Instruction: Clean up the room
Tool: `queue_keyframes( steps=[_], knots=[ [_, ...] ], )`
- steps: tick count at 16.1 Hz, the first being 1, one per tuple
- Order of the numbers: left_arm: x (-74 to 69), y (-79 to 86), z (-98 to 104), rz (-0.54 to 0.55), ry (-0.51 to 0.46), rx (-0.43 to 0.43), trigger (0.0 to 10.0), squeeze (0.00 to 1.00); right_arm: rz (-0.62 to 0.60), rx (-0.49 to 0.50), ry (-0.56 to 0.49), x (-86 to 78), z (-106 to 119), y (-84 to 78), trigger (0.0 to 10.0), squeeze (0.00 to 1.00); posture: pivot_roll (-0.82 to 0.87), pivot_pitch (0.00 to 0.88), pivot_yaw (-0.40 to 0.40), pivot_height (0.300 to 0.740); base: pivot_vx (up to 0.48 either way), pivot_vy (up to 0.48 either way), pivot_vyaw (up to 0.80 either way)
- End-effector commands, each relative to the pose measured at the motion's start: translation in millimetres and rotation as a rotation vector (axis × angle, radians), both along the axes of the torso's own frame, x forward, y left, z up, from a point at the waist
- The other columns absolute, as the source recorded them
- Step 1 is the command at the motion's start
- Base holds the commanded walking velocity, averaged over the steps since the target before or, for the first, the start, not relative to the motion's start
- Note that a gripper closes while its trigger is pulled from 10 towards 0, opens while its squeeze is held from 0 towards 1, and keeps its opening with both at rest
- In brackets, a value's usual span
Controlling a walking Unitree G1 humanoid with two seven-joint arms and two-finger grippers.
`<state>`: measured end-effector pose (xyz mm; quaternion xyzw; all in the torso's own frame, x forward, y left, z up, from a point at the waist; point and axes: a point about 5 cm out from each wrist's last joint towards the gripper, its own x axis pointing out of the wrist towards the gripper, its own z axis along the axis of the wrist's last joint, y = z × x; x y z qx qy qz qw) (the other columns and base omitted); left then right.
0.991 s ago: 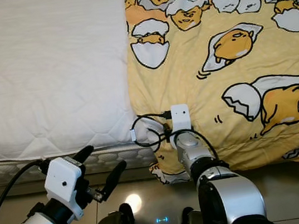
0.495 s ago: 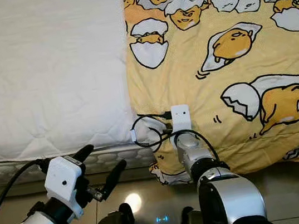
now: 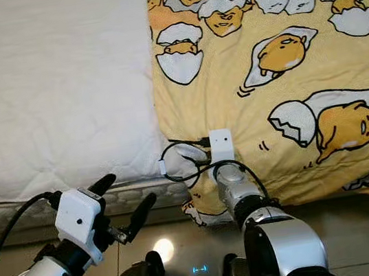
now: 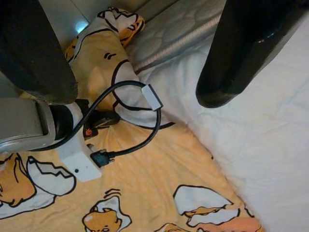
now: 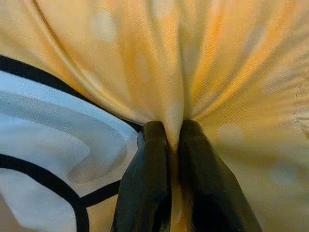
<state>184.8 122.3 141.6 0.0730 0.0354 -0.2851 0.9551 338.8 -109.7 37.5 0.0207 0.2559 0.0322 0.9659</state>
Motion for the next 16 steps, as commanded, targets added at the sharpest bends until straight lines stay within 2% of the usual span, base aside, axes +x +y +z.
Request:
queue_keyframes(
  steps=[1,2,5,10,12,16],
  knots=[
    [-2.1,0.2,-5,-0.003,0.031,0.001,10.0,0.0,0.054,0.021,0.039,-9.7,-10,13.5,0.0,0.0,0.24,0.283,0.045,0.74,0.0,0.0,0.0],
    [-1.3,-0.1,-5,-0.004,0.03,0.001,10.0,0.0,0.083,0.039,0.022,-10.1,-9,22.3,0.0,0.0,0.23,0.281,0.047,0.74,0.0,0.0,0.0],
    [0.3,0.0,-6,-0.005,0.03,0.003,10.0,0.0,0.097,0.076,0.02,-14.8,-12,32.1,0.0,0.0,0.22,0.276,0.047,0.74,0.0,0.0,0.0],
    [0.6,-0.2,-6,-0.012,0.032,0.004,10.0,0.0,0.203,0.084,0.061,-42.4,-33,57.1,0.0,0.0,0.22,0.274,0.05,0.74,0.0,0.0,0.0],
    [0.8,-0.2,-6,-0.012,0.032,0.005,10.0,0.0,0.235,0.09,0.064,-48.7,-36,66.0,0.0,0.0,0.22,0.273,0.049,0.74,0.0,0.0,0.0],
    [1.1,0.1,-7,-0.01,0.033,0.006,10.0,0.0,0.338,0.115,0.044,-63.9,-38,94.2,0.0,0.0,0.21,0.27,0.043,0.74,0.0,0.0,0.0]
  ],
)
